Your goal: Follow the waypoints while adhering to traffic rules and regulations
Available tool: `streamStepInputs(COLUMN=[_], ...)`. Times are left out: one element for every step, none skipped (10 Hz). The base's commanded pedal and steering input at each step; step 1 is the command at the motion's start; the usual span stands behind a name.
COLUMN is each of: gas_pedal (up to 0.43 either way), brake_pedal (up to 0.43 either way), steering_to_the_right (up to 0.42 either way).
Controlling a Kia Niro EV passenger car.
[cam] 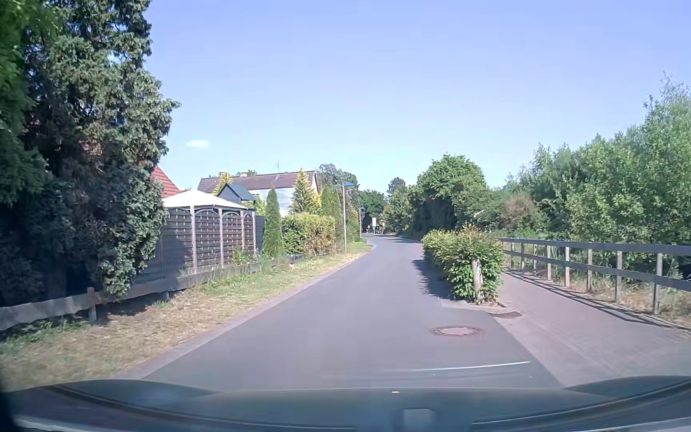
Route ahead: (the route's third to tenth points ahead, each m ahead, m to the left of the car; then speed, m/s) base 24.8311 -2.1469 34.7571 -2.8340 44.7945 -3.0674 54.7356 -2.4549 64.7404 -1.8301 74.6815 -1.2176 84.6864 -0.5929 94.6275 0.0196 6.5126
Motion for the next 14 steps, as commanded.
streamStepInputs(gas_pedal=[0.087, 0.087, 0.087, 0.087, 0.087, 0.087, 0.087, 0.087, 0.087, 0.087, 0.098, 0.098, 0.110, 0.110], brake_pedal=[0.006, 0.006, 0.006, 0.006, 0.006, 0.006, 0.006, 0.006, 0.006, 0.006, 0.006, 0.006, 0.006, 0.006], steering_to_the_right=[-0.036, -0.030, -0.021, -0.016, -0.012, -0.008, -0.006, -0.003, 0.000, 0.004, 0.010, 0.016, 0.020, 0.020])
